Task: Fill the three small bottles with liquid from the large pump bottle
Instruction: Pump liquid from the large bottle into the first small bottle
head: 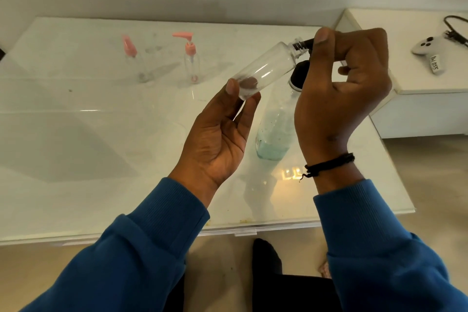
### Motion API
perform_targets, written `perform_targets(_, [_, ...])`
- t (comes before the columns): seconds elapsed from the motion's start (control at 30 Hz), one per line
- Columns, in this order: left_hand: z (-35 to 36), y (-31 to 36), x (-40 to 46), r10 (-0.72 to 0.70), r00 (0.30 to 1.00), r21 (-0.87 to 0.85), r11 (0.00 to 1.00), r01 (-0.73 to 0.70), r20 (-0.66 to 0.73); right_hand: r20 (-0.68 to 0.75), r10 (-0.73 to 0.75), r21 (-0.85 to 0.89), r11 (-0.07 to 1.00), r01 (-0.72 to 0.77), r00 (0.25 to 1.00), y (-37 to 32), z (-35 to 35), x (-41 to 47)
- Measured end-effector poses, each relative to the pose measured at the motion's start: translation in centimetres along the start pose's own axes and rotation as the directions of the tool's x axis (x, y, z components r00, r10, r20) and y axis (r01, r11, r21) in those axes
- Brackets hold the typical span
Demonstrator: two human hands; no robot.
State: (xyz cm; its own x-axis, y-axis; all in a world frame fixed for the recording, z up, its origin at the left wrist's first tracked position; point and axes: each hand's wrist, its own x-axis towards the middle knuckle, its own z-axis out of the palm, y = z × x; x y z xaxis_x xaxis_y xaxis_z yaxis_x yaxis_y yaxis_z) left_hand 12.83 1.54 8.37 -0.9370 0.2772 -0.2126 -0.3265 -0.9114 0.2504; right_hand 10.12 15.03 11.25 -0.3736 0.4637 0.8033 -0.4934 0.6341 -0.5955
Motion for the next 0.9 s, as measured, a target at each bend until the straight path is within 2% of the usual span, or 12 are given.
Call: perform_targets(0.9, [0.28,-0.22,-0.23,0.003,0.999,-0.002,1.0,-0.003,-0.034,0.018,-0.004,0.006,1.0,0.004,1.0,-0.12,0.13,-0.57])
